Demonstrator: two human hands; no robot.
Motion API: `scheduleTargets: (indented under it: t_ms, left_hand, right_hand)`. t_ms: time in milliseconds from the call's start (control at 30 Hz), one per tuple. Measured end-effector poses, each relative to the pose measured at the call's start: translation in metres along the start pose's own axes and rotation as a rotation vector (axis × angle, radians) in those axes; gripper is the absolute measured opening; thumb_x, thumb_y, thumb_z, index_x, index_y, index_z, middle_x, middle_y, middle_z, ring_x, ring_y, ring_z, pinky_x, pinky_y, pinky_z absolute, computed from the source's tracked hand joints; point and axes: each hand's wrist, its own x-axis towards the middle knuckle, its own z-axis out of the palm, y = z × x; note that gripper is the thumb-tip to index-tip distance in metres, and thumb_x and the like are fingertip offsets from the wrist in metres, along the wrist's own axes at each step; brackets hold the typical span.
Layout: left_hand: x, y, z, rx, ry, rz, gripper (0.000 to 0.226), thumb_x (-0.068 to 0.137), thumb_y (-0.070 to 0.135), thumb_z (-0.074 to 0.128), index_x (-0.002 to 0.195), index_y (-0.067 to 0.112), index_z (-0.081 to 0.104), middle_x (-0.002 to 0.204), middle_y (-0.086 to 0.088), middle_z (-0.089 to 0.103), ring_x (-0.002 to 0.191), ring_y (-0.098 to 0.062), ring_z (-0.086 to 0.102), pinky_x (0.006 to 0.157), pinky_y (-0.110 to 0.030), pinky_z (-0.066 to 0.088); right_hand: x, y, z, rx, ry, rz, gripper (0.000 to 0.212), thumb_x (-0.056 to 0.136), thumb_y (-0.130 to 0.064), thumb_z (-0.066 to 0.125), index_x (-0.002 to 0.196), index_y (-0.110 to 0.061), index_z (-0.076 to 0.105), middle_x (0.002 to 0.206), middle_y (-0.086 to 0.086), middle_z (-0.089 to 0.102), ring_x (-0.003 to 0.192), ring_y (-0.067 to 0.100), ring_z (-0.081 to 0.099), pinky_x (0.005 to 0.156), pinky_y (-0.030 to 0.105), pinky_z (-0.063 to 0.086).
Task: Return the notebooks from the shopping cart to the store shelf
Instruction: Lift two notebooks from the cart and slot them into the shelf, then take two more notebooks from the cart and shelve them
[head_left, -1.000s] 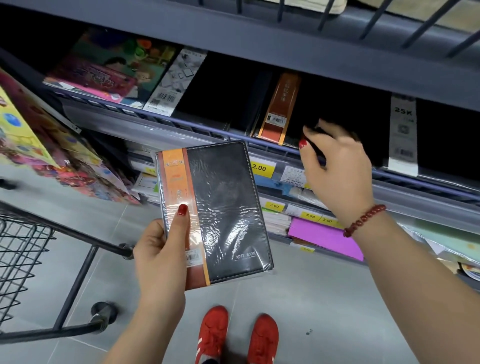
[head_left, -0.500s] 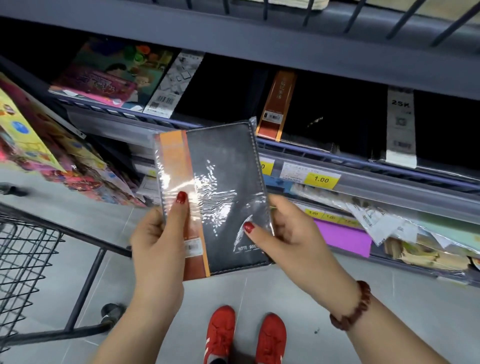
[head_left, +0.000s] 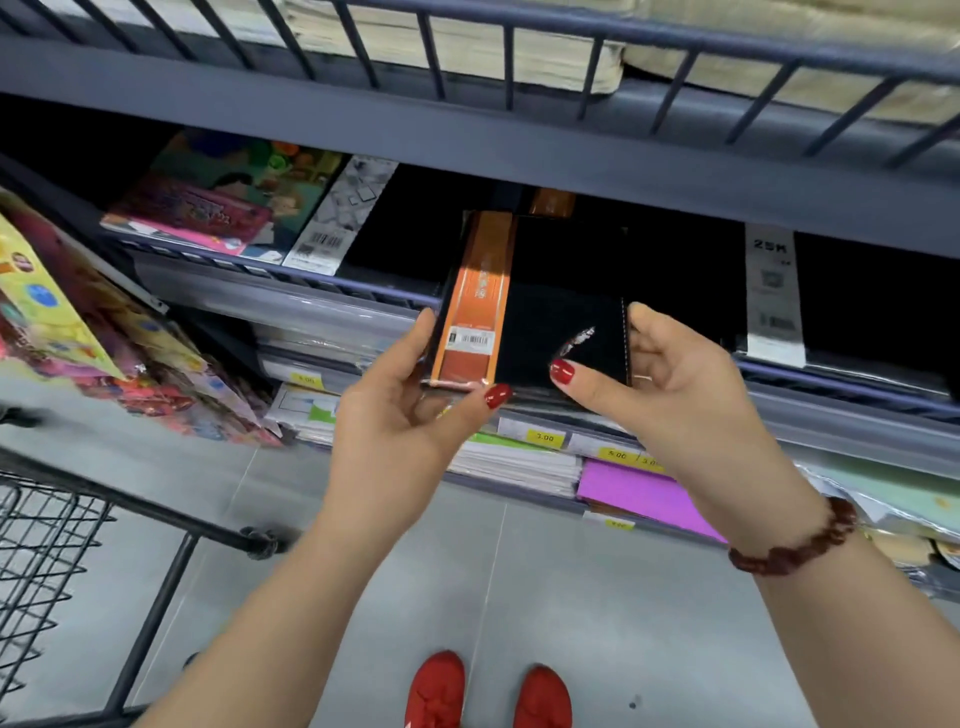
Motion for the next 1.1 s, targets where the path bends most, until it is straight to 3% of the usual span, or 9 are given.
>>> scheduleTargets:
  t_ms: [100,267,333,433,567,633,833,933,1100]
  left_hand:
    - [0.024,0.005,0.004,0.148,-0.039,0.063,0.071,0.075,0.003,0.075,0.138,0.010,0.044,0.113,0.007,0.067,0.101,-0.008,0.065,0.095,-0.028,0.050]
    - [0.068,0.006,0.015,0.425,-0.155,0.131,0.059,0.067,0.026,0.081,0.121,0.009,0.060,0.110,-0.001,0.067,0.103,-0.011,0.064,0.099,-0.036,0.048]
    - [0.082,0.007,0.019,0.557,-0.182,0.166,0.038,0.073,0.023,0.079,0.106,0.013,0.064,0.101,-0.003,0.068,0.094,-0.016,0.063,0.095,-0.034,0.050]
    - [0.100,0.009,0.023,0.753,-0.173,0.213,0.050,0.077,0.030,0.075,0.121,0.008,0.062,0.118,-0.004,0.066,0.108,-0.016,0.060,0.092,-0.017,0.042]
    - [0.105,0.003,0.024,0.684,-0.213,0.161,0.064,0.075,0.030,0.076,0.133,0.012,0.054,0.126,-0.002,0.062,0.117,-0.015,0.057,0.104,-0.029,0.043]
    - [0.104,0.001,0.023,0.687,-0.212,0.166,0.064,0.076,0.029,0.077,0.133,0.014,0.052,0.128,-0.001,0.061,0.116,-0.015,0.057,0.102,-0.024,0.042]
    - [0.104,-0.001,0.020,0.681,-0.225,0.131,0.070,0.076,0.029,0.077,0.138,0.017,0.047,0.137,-0.006,0.054,0.122,-0.020,0.054,0.103,-0.030,0.043]
    - [0.099,-0.002,0.022,0.750,-0.197,0.180,0.065,0.079,0.029,0.074,0.138,0.017,0.047,0.133,-0.011,0.055,0.121,-0.023,0.054,0.104,-0.032,0.042]
    - [0.077,0.015,0.021,0.882,-0.146,0.210,0.053,0.086,0.023,0.066,0.134,0.007,0.049,0.132,-0.014,0.053,0.123,-0.025,0.050,0.098,-0.021,0.036]
  right_hand:
    - [0.006,0.001,-0.007,-0.117,0.045,-0.020,0.030,0.065,-0.029,0.079,0.082,-0.039,0.057,0.103,-0.009,0.057,0.085,-0.009,0.061,0.076,0.009,0.046]
    - [0.031,0.010,-0.015,-0.307,0.153,0.018,0.087,0.069,-0.035,0.079,0.142,-0.010,0.037,0.133,0.003,0.053,0.112,0.012,0.057,0.102,0.035,0.046]
    - [0.042,0.014,-0.019,-0.430,0.189,-0.004,0.090,0.072,-0.040,0.076,0.145,-0.011,0.033,0.142,0.001,0.047,0.124,0.016,0.050,0.107,0.030,0.040]
    - [0.052,0.013,-0.025,-0.553,0.207,0.005,0.085,0.076,-0.044,0.072,0.146,-0.016,0.032,0.140,0.002,0.050,0.118,0.020,0.055,0.092,0.015,0.035]
    - [0.053,0.019,-0.025,-0.645,0.241,-0.047,0.081,0.078,-0.046,0.069,0.145,-0.018,0.034,0.094,0.005,0.069,0.083,0.018,0.065,0.079,0.023,0.045]
    - [0.052,0.026,-0.024,-0.763,0.243,-0.087,0.077,0.080,-0.049,0.066,0.144,-0.018,0.036,0.056,-0.011,0.043,0.052,0.002,0.044,0.069,0.026,0.044]
    - [0.054,0.032,-0.025,-0.783,0.252,-0.108,0.074,0.080,-0.050,0.065,0.142,-0.018,0.039,0.045,-0.002,0.037,0.043,0.006,0.034,0.048,0.016,0.032]
    - [0.050,0.028,-0.025,-0.770,0.233,-0.118,0.073,0.081,-0.049,0.065,0.141,-0.017,0.041,0.080,0.014,0.069,0.065,0.017,0.059,0.072,0.029,0.052]
    - [0.038,0.010,-0.033,-0.830,0.146,-0.106,0.067,0.081,-0.045,0.066,0.137,-0.015,0.045,0.118,0.014,0.064,0.112,0.030,0.057,0.096,0.035,0.045]
